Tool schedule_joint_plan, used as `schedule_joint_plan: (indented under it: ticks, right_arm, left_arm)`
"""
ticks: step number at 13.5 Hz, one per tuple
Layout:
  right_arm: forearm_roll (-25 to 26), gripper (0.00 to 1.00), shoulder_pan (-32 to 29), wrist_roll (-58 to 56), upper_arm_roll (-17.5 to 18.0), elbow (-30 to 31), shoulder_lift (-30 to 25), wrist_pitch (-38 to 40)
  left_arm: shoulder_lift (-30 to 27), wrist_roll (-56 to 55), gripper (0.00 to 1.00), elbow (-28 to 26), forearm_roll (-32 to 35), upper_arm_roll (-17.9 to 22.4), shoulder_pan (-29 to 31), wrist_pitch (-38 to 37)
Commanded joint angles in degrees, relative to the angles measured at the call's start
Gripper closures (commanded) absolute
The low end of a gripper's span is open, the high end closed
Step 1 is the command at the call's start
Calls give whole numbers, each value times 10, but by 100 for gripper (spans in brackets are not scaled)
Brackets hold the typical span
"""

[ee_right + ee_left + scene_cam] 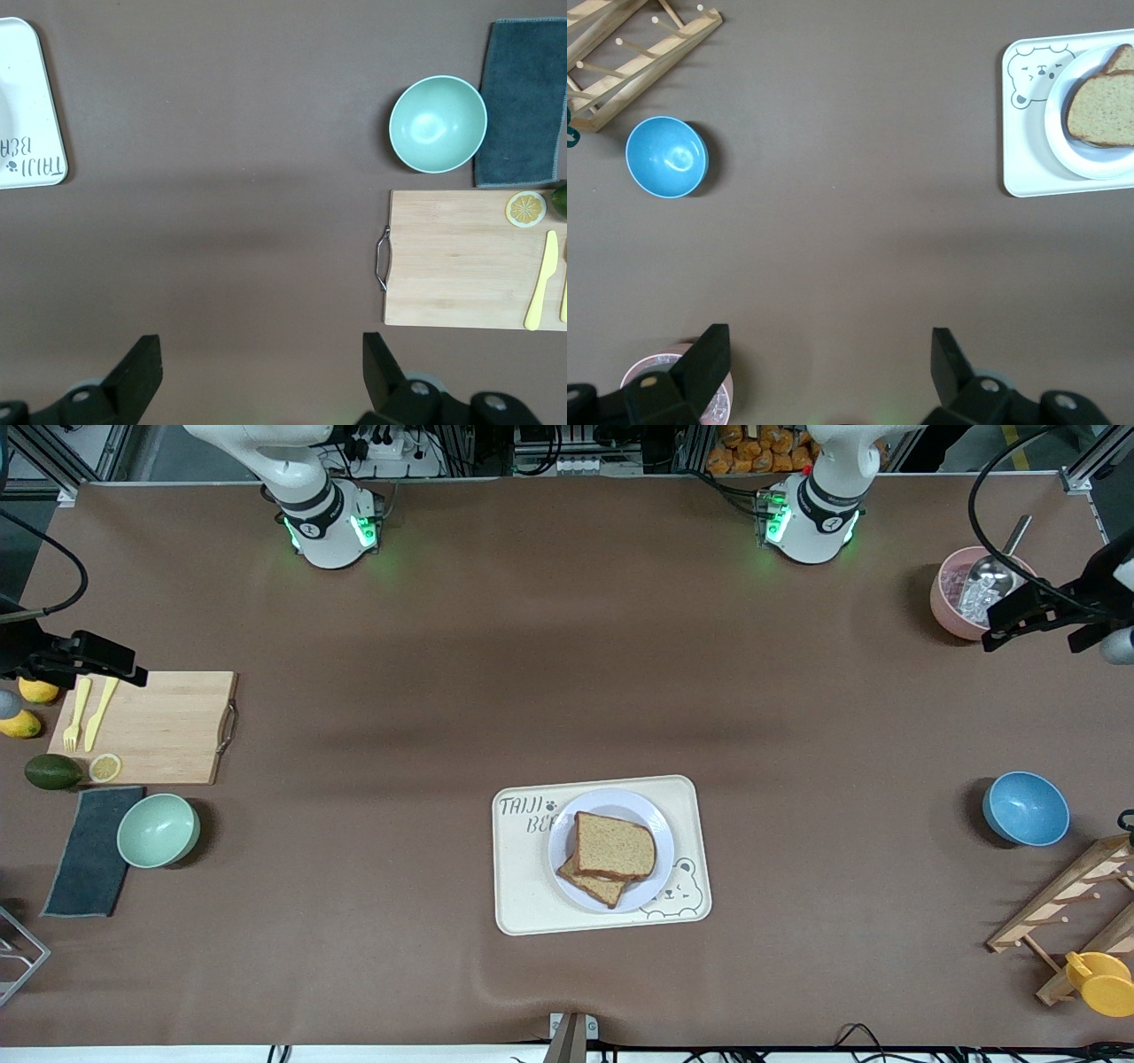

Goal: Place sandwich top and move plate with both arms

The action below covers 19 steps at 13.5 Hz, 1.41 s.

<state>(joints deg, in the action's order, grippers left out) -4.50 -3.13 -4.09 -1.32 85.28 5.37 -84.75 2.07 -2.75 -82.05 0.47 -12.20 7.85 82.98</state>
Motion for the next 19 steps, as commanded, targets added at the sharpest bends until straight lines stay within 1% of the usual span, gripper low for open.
schedule_joint_plan:
  ticks: [1,2,3,4,5,7,11,14,19]
  right_arm:
    - [-8,0,-5,4,3,1,-1,2]
    - [-8,0,-3,5,3,1,-1,5]
    - [-8,0,-3,5,3,1,-2,6]
    - [-8,0,-4,5,3,1,-3,6]
    - [-8,0,-4,4,3,1,-2,6]
    - [-8,0,-4,5,3,1,-2,6]
    - [-8,0,-3,5,3,1,-1,1]
    - [-8,0,-4,4,3,2,-1,1]
    - [-8,0,-5,2,3,1,1,-1]
  left_arm:
    - [-9,-14,0,-8,-8,60,-63,3]
    - [-18,-15,0,-17,-8,65,-75,3]
    - [-29,-16,0,-35,-8,88,-95,6]
    - [-41,-16,0,-54,-9,122,-124,19]
    - [-43,-15,0,-71,-11,146,-143,37]
    - [-51,-16,0,-83,-14,149,-148,41]
    - [-51,-23,0,-84,-13,145,-150,45]
    - [-65,-29,0,-105,-8,142,-150,47]
    - [-61,-61,0,-88,-5,142,-153,47]
